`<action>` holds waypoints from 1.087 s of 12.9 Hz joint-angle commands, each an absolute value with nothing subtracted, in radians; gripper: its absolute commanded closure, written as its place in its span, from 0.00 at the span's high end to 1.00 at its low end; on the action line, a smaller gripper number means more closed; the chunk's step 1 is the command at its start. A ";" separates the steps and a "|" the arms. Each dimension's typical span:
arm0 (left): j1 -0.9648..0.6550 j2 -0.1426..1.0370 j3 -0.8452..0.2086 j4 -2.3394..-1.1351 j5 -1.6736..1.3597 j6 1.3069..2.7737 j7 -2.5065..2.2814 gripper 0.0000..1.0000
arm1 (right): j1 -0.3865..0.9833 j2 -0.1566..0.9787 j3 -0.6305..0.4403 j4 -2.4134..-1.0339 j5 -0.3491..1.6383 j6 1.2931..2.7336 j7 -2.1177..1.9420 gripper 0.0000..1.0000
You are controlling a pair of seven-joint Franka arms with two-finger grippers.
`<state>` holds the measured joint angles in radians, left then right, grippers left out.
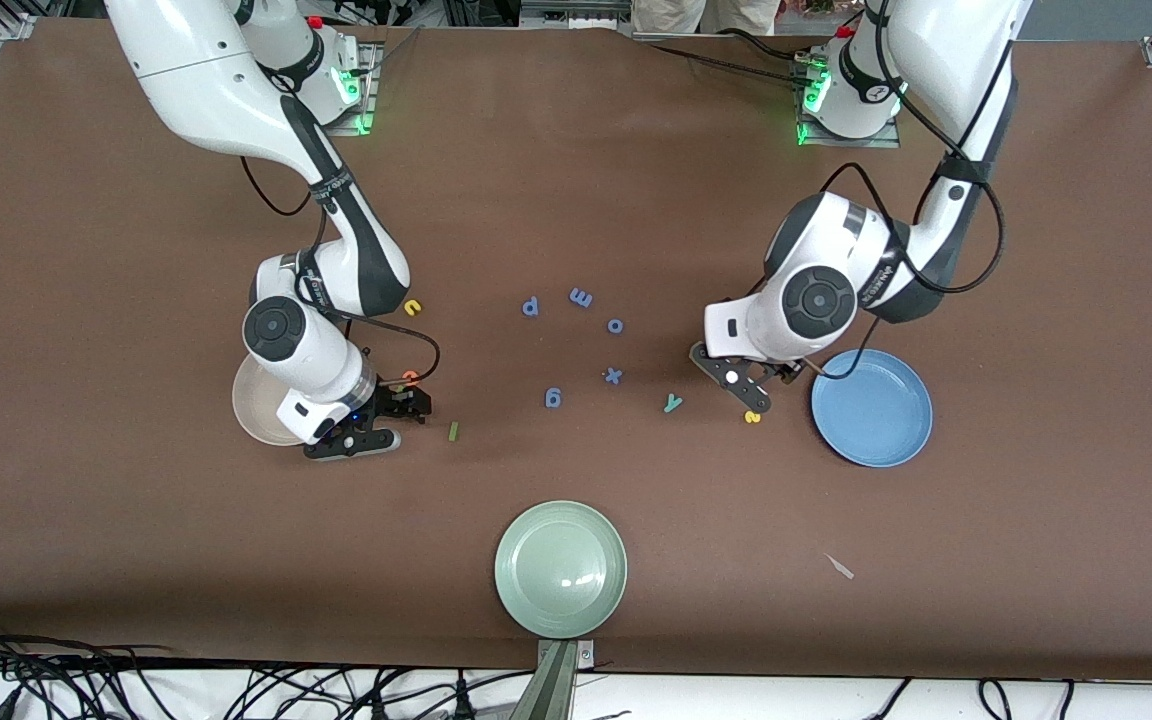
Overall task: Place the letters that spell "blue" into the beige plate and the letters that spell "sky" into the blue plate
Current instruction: 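Reach the right gripper to the green letter while the left gripper reaches the yellow k, then grasp the green b with the right gripper while the left gripper grasps the yellow k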
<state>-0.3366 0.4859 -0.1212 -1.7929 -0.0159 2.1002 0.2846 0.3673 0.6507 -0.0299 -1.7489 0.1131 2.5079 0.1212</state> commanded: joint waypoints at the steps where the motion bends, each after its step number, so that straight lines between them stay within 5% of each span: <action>1: -0.360 0.456 -0.117 -1.963 -0.012 2.316 0.305 1.00 | 0.383 0.615 -0.032 -1.831 0.100 2.571 0.164 1.00; 4: -0.429 0.491 -0.115 -1.976 0.007 2.347 0.189 1.00 | 0.426 0.597 -0.034 -1.962 0.107 2.712 0.195 1.00; 10: -0.463 0.534 -0.115 -1.994 0.049 2.433 0.085 0.99 | 0.426 0.592 -0.038 -1.977 0.101 2.715 0.201 0.99; 14: -0.471 0.558 -0.115 -1.994 0.139 2.473 0.014 0.94 | 0.426 0.592 -0.041 -1.991 0.101 2.715 0.199 0.78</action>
<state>-0.4606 0.5546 -0.1239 -1.9934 0.0871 2.4500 0.0595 0.4252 0.6264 -0.0404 -1.9412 0.1127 2.7095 0.1934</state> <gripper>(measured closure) 0.026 0.093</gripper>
